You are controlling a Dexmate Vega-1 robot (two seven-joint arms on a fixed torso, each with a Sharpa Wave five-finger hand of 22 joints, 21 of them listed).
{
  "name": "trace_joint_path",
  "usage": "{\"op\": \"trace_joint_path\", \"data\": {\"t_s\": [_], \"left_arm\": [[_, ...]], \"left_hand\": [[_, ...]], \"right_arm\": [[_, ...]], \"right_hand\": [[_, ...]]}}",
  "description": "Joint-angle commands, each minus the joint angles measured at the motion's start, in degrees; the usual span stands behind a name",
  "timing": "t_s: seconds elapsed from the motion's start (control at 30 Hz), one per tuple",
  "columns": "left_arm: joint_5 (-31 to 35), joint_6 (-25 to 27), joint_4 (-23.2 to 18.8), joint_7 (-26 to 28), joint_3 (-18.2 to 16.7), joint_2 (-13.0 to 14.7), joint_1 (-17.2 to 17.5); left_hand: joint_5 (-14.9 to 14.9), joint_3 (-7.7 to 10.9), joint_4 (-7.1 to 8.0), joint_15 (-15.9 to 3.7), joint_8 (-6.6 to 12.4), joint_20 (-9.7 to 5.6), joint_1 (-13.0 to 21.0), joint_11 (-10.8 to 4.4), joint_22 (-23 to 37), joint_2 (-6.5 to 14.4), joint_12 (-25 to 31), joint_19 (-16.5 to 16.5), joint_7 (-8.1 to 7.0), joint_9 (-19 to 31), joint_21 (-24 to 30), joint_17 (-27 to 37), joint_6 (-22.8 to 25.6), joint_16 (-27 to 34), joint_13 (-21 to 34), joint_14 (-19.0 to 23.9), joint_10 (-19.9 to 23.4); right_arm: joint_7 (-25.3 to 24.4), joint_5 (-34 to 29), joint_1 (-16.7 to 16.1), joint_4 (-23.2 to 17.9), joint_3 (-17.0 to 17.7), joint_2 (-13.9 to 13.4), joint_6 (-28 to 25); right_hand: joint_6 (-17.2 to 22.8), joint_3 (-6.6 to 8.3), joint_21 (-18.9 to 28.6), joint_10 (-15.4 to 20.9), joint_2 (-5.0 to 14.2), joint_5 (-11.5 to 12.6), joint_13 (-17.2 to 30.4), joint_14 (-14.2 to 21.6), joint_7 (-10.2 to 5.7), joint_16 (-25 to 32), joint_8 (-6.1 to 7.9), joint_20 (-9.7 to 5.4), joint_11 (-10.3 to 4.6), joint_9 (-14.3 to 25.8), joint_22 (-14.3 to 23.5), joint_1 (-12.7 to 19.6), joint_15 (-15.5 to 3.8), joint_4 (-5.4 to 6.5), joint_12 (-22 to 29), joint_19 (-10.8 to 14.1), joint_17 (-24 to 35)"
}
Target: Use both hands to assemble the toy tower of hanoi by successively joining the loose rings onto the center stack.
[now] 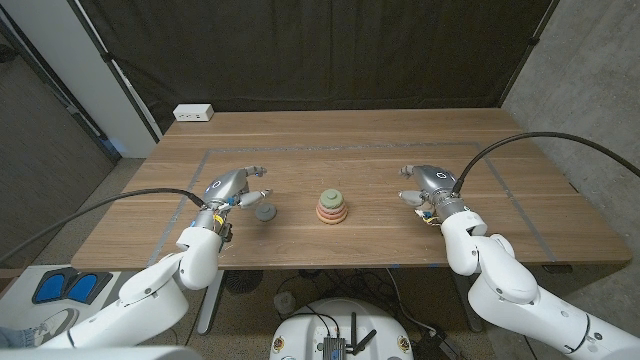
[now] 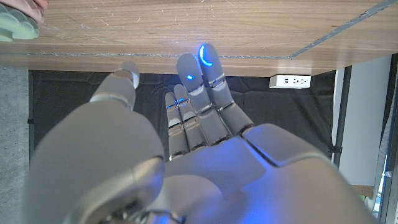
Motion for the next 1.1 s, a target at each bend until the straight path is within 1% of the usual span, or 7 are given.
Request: {"op": "trace_joint_path", "data": {"t_s": [0.03,0.2,0.33,0.5,0.87,1.03,1.1], "left_arm": [[0.74,2.53,-1.57,-1.62,0.56,1.4,-0.44],[1.65,5.32,-3.62,-4.98,0.37,4.49,-0.42],[1.32,6.37,-5.21,-8.21,-1.59,8.45,0.76],[0.64,5.88,-5.22,-9.83,-2.68,10.49,1.01],[1.46,7.21,-6.57,-17.21,-1.91,16.98,-1.54],[1.31,7.75,-7.35,-20.67,-1.51,19.7,-2.77],[1.09,7.89,-7.52,-21.59,-1.33,20.37,-3.19]], "left_hand": [[-0.18,0.26,0.12,-4.72,-0.22,-8.15,-0.42,0.14,0.07,0.07,-0.25,0.28,0.09,0.19,0.5,0.08,-0.11,0.16,0.1,0.31,-0.29],[-0.2,0.25,0.09,-4.72,-0.39,-8.17,-0.43,0.23,0.07,-0.09,-0.42,0.17,0.29,0.18,0.47,0.14,-0.58,0.2,-0.02,0.24,-0.7],[-0.24,0.25,0.09,-4.71,-0.9,-8.15,-0.45,0.86,0.07,-0.28,-0.89,-0.32,0.58,0.13,0.32,0.01,-2.02,-0.05,-0.22,-0.26,-2.25],[-0.26,0.24,0.12,-4.71,-0.84,-8.11,-0.48,1.03,0.06,-0.32,-0.91,-0.36,0.73,0.12,0.3,-0.01,-2.03,-0.08,-0.31,-0.36,-2.52],[-0.33,0.25,-0.11,-4.71,-0.88,-8.14,-0.18,1.5,0.05,-0.77,-1.23,-0.19,0.97,0.01,0.34,0.02,-2.41,0.01,-0.79,-0.41,-3.94],[-0.36,0.26,-0.49,-4.72,-0.58,-8.22,0.58,1.1,0.06,-1.44,-1.01,-0.15,-0.01,0.02,0.38,0.01,-1.96,0.15,-1.12,-0.45,-3.64],[-0.37,0.21,-0.57,-4.71,-0.78,-8.23,0.94,1.08,0.08,-1.87,-1.39,-0.51,-0.07,0.0,0.31,-0.05,-2.68,0.14,-1.32,-0.62,-4.91]], "right_arm": [[-5.43,2.93,-1.34,1.42,0.4,-0.52,-0.24],[-6.78,4.18,-1.57,1.32,0.44,-0.75,-0.12],[-8.03,4.84,-1.82,1.23,0.28,-0.66,-0.4],[-8.82,5.34,-1.71,0.99,-0.17,-0.82,-0.82],[-8.6,5.27,-0.82,0.1,-1.79,-1.49,-2.69],[-9.36,6.08,-1.2,-0.29,-1.67,-1.62,-2.79],[-9.43,6.22,-1.14,-0.4,-1.81,-1.67,-3.04]], "right_hand": [[0.2,0.28,-0.04,-0.29,-0.69,-0.09,0.09,-0.12,-0.26,-0.04,-0.08,-4.17,0.16,0.23,0.13,0.3,-2.52,-0.01,-0.14,-0.26,0.08],[0.08,0.3,-0.08,-0.21,-0.72,-0.14,0.03,-0.27,-0.12,-0.08,-0.13,-4.17,0.36,0.3,0.06,0.36,-2.52,0.01,-0.19,-0.41,0.06],[0.04,0.32,-0.02,-0.16,-0.69,-0.17,0.0,-0.38,0.0,-0.12,-0.14,-4.17,0.23,0.37,0.1,0.38,-2.51,0.06,-0.22,-0.43,0.04],[-0.05,0.31,0.01,-0.11,-0.62,-0.2,0.01,-0.51,0.2,-0.18,-0.19,-4.17,0.05,0.41,0.1,0.32,-2.51,0.16,-0.24,-0.48,0.02],[-0.31,0.33,-0.06,-0.11,-0.5,-0.25,-0.03,-0.72,0.33,-0.26,-0.31,-4.16,0.29,0.54,0.0,0.25,-2.51,0.27,-0.33,-0.7,-0.01],[-0.34,0.33,-0.02,-0.11,-0.43,-0.26,-0.06,-0.79,0.29,-0.29,-0.32,-4.16,0.32,0.59,0.02,0.22,-2.51,0.31,-0.36,-0.73,-0.02],[-0.36,0.34,-0.01,-0.12,-0.4,-0.26,-0.06,-0.82,0.3,-0.3,-0.33,-4.16,0.28,0.62,0.02,0.21,-2.51,0.33,-0.37,-0.74,-0.02]]}}
